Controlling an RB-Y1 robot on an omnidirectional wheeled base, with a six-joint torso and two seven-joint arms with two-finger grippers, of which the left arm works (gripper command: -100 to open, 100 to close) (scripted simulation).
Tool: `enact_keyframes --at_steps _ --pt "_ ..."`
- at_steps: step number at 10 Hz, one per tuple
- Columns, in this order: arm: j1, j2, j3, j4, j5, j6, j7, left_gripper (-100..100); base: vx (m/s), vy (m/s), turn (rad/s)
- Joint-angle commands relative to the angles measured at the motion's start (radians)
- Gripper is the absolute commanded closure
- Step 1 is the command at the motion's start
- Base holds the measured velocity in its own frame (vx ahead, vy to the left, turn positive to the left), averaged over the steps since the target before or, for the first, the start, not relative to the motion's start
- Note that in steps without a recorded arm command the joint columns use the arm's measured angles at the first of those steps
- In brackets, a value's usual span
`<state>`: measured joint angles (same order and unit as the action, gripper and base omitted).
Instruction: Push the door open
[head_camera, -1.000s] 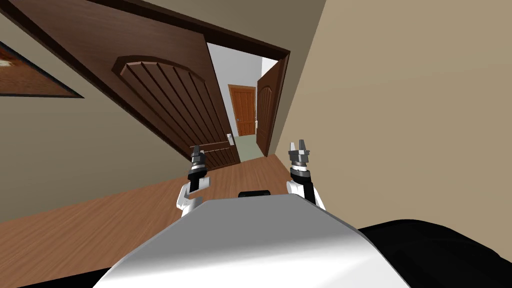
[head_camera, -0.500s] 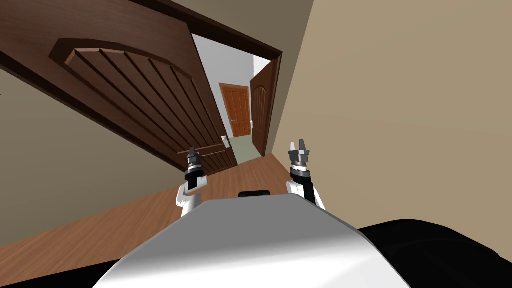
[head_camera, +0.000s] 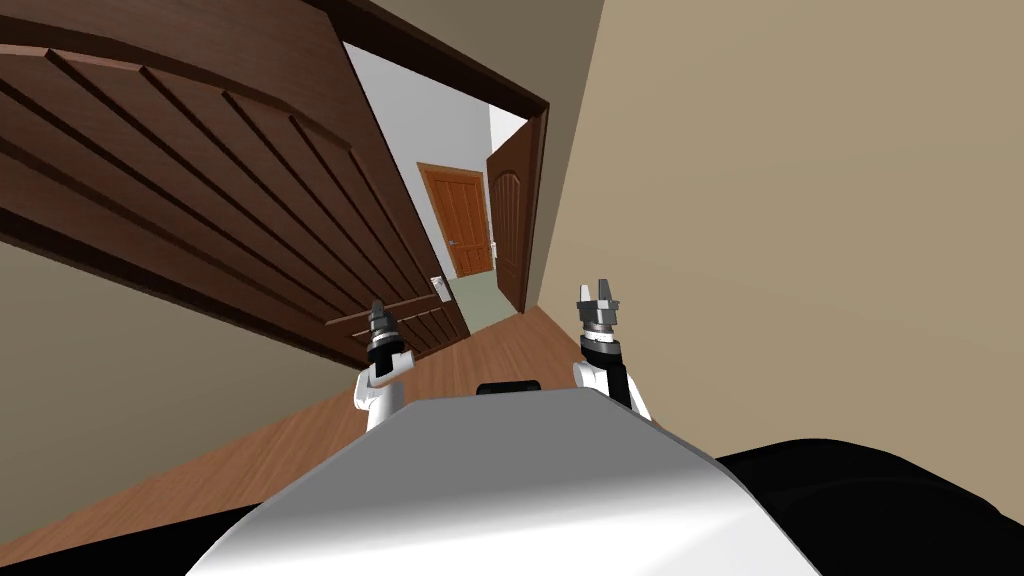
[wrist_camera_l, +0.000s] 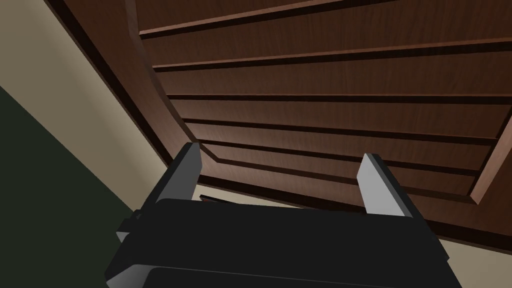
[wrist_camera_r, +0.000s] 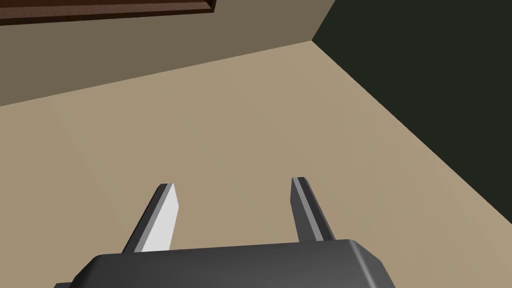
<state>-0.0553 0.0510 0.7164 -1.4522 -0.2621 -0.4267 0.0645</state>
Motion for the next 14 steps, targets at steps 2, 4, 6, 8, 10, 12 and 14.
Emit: enact_keyframes --at_steps 2,4,6,8,10,12,14 --pt "-0.038 -0.006 0.063 0.056 -0.012 0.015 0.000 -100 0.054 0.080 -0.237" --pt "-0.071 -0.012 0.110 0.104 -0.022 0.024 -0.002 -100 0.047 0.073 -0.163" --pt "-0.101 -0.019 0.153 0.148 -0.031 0.033 -0.003 -100 0.032 0.072 -0.212" --pt "-0.130 -0.027 0.195 0.190 -0.039 0.041 -0.005 -100 0.041 0.073 -0.228" --pt "-0.156 -0.034 0.233 0.228 -0.047 0.048 -0.006 -100 0.031 0.065 -0.198" --pt "-0.181 -0.042 0.268 0.264 -0.054 0.054 -0.008 -100 0.028 0.064 -0.191" --pt "-0.201 -0.050 0.298 0.294 -0.060 0.060 -0.009 -100 0.020 0.065 -0.171"
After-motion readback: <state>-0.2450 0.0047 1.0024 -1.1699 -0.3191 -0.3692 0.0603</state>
